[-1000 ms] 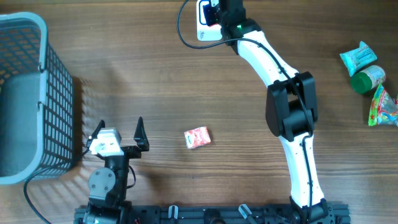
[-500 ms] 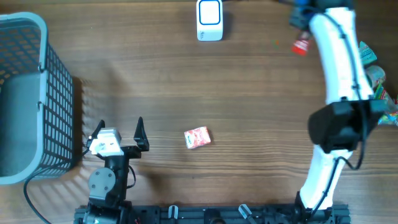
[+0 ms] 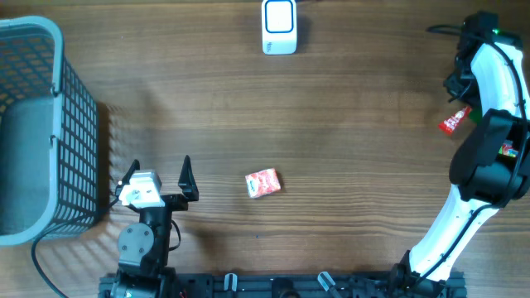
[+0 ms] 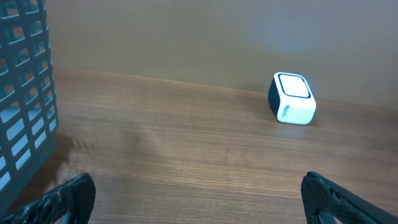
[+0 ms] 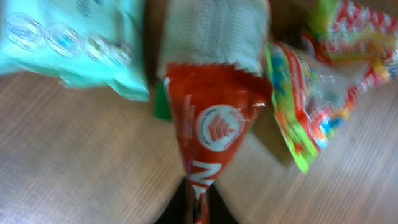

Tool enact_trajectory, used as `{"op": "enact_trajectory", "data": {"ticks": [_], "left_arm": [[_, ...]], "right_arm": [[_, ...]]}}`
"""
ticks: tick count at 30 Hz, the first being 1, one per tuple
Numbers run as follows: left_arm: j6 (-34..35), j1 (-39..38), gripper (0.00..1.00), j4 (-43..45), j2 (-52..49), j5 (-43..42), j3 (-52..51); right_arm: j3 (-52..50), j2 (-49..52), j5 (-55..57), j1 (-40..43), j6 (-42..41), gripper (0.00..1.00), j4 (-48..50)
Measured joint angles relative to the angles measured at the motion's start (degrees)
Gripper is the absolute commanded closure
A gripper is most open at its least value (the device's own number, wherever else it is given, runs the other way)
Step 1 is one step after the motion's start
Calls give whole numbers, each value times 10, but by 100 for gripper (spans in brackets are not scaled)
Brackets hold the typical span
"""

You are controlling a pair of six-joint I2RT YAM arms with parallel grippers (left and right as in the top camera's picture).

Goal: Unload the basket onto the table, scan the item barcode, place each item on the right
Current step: 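Move the right gripper to the orange snack pack and grasp it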

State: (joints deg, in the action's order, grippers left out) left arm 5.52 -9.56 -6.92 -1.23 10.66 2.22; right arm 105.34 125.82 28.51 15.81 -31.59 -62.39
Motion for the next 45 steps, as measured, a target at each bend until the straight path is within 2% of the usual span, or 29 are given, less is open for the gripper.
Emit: {"op": "enact_trajectory", "data": {"ticks": [6,8,10,14,15,19,21,23,27,31,35,39,45], "left_arm": [[0,0,0,0,0,0,0],[0,0,0,0,0,0,0],[0,0,0,0,0,0,0],[0,0,0,0,0,0,0],[0,0,0,0,0,0,0],[0,0,0,0,0,0,0],[0,0,0,0,0,0,0],[0,0,0,0,0,0,0],[0,0,0,0,0,0,0],[0,0,0,0,0,0,0],[0,0,0,0,0,0,0],[0,0,0,0,0,0,0],[0,0,0,0,0,0,0]], "right_arm": [[0,-4,-10,-7,43,0,11],[0,-30,-64,-28,79,0,24],[0,-67,-166,-58,106,0,20],[5,-116,-401,-181,134,0,-30],[5,-116,-431,-217,137,0,-53],[-34,-116,-495,-352,177,0,-110],[-83,-115,-509,-420,210,0,-97],[-139,-119,-514,-451,234,0,-37],[-263,-117,-554,-471,294,1,88],[-325,-119,-596,-470,339,5,164],[-334,-119,-616,-469,350,14,181],[-338,-119,-622,-470,350,19,179],[-340,-119,-621,-497,352,21,179]]}}
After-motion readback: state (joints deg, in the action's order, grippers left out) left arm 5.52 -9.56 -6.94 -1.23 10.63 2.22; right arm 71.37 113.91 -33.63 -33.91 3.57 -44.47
